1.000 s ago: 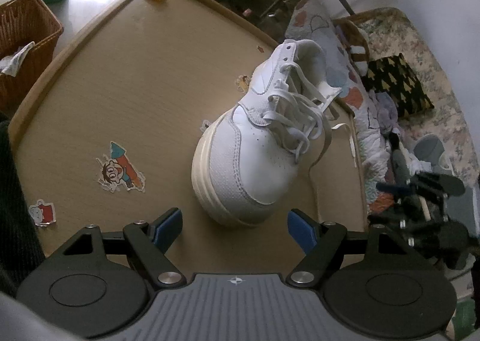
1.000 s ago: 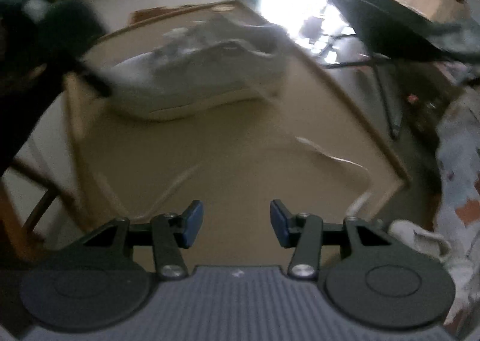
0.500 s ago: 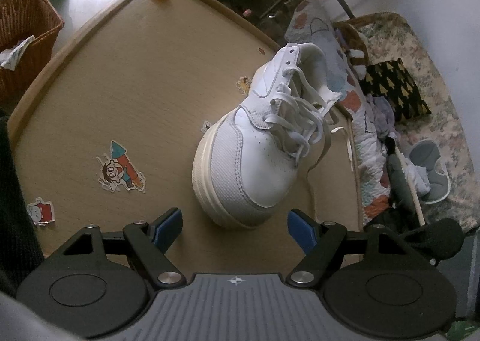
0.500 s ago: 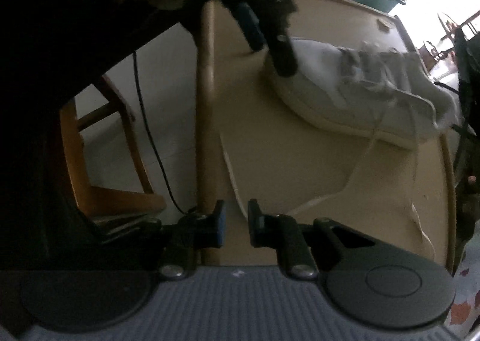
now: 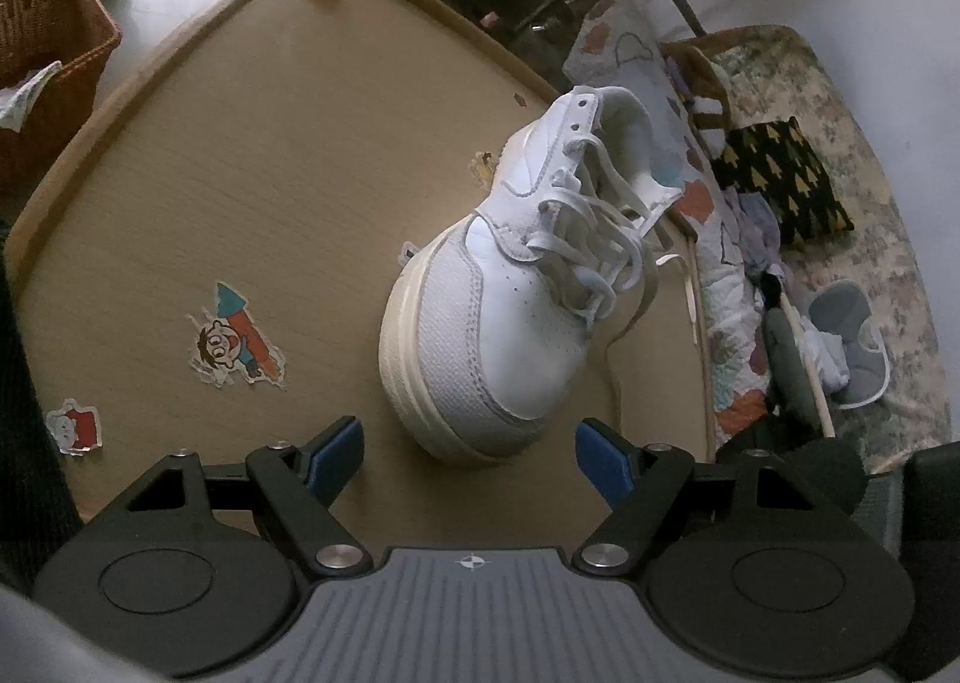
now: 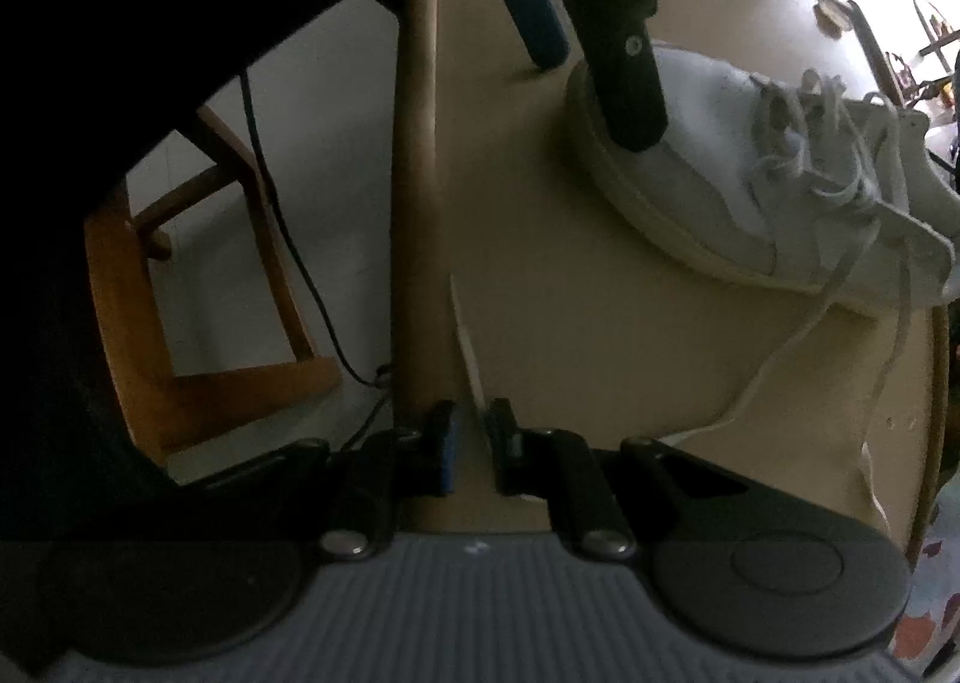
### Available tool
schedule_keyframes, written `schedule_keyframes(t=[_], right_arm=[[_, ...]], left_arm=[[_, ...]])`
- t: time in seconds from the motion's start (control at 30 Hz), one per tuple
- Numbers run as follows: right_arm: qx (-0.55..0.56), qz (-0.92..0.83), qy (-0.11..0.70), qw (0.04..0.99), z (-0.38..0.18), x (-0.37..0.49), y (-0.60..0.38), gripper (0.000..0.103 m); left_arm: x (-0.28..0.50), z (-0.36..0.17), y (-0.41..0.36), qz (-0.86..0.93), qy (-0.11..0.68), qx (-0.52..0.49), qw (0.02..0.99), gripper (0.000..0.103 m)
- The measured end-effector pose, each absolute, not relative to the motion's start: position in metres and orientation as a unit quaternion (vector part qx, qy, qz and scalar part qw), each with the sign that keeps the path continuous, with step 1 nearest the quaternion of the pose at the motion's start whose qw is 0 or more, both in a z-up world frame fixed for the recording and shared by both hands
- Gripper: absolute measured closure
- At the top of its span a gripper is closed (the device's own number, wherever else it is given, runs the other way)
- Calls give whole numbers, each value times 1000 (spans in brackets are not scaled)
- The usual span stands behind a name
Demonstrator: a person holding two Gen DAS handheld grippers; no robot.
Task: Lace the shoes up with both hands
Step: 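Close the right gripper on the loose end of the white lace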
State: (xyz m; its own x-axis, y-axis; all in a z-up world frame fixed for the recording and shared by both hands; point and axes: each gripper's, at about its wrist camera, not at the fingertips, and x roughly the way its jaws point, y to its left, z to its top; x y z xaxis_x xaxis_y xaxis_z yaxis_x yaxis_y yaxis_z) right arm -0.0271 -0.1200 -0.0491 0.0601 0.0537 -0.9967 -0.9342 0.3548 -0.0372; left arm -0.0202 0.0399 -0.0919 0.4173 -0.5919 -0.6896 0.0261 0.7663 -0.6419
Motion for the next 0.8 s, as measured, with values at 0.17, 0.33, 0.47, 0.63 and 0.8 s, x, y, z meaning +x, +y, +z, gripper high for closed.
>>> schedule_keyframes(t=[0.17,0.33,0.47,0.63,0.8], right_arm=[[-361,387,572,627,-49,-22,-127,95],[-323,357,578,659,-45,-26,-135,102],[-264,319,574,706,-37,-27,-152,102],[-158,277,558,766,-13,-25,-177,102],[-82,251,545,796,10,-20,-198,102]], left_arm=[[-19,-92,42,-194,501,-291,792,24],[-21,-88,45,-196,485,-299,798,24],[-25,-82,45,-209,467,-307,802,24],[-29,-80,51,-203,457,-346,794,24],[-41,-74,60,-209,426,-401,784,24]])
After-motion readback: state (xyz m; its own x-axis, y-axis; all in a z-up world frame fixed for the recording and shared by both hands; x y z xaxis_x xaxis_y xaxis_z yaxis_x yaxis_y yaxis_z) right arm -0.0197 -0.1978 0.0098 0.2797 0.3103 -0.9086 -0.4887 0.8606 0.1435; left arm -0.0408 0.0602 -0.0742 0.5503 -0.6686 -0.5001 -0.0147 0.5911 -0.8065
